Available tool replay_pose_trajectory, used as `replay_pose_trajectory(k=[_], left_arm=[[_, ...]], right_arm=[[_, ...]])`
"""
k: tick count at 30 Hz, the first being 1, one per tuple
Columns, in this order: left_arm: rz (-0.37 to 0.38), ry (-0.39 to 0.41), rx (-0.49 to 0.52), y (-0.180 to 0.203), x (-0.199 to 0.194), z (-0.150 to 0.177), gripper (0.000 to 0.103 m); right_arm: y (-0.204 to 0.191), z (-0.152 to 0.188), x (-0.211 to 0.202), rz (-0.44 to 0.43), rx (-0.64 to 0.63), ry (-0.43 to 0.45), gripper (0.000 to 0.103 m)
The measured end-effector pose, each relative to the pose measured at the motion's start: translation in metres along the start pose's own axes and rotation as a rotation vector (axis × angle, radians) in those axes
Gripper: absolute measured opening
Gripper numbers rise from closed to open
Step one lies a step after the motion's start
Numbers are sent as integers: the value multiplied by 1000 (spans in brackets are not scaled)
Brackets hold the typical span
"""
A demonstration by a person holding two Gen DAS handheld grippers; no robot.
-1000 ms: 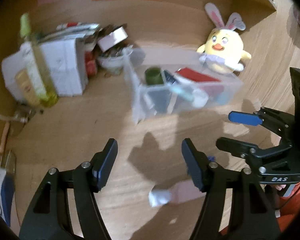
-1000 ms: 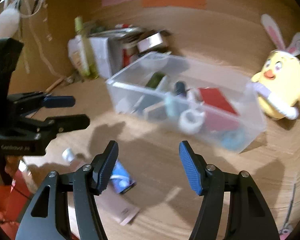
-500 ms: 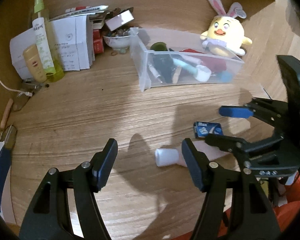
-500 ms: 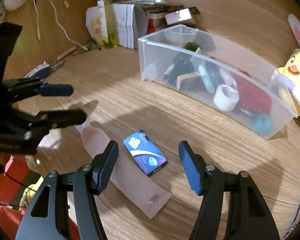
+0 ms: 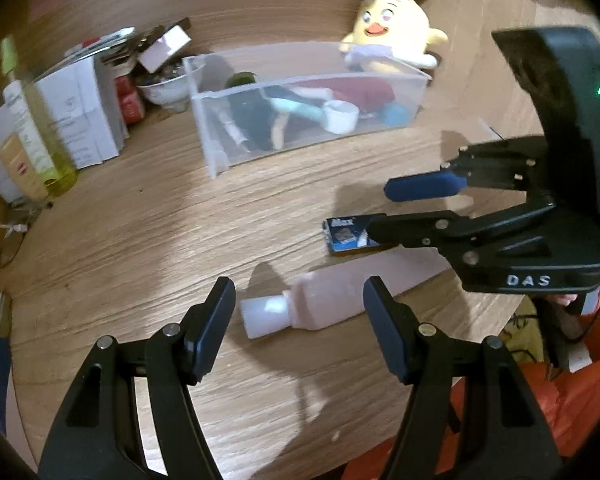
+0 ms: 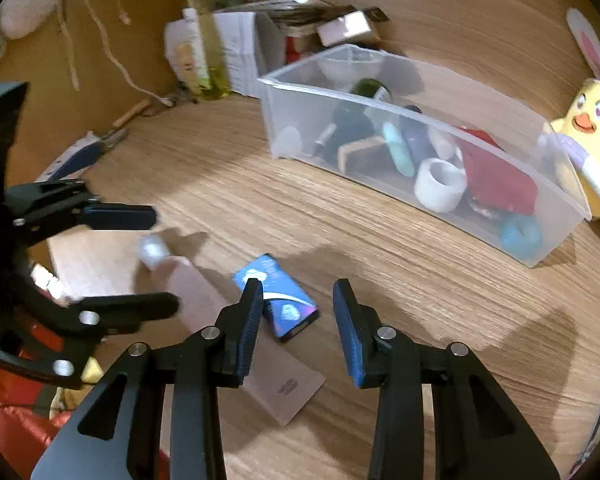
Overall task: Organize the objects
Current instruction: 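Grasp the pink-white tube with the left gripper while the right gripper grasps the blue Max pack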
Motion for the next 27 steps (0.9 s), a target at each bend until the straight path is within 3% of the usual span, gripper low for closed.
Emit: replay_pose_trajectory(k=[7, 10, 13, 16, 21, 23, 25, 27], left_arm=[[45, -30, -14, 2, 10, 4, 67], [86, -41, -41, 4, 10, 8, 66], [93, -37, -36, 7, 6, 13, 66], [87, -42, -18, 12, 3, 17, 67], [60, -28, 9, 10, -2, 11, 66], [73, -14, 16, 12, -4, 5, 67], [88, -3, 26, 17, -4, 0, 67], [102, -3, 44, 24, -1, -1, 67]], right_arm=[[-10, 2, 3, -11, -54, -7, 33], [-3, 1, 11, 23, -46, -23, 33], [5, -2, 17, 9, -8, -24, 33], [17, -6, 20, 55, 20, -22, 33], [22, -6, 15, 30, 37, -28, 34], [16, -6, 8, -12, 32, -22, 41], [11, -7, 4, -10, 28, 0, 61], [3, -11, 3, 2, 5, 24, 62]])
Point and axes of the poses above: each gripper's, at about its wrist camera, not at the fingertips, and x roughly the way its jaws point, y to its right, z to its underside, the point moved 8 cm from there along x, roughly the way its jaws point, and after that the axes turned 10 degrees about z, right-handed, at the moved point
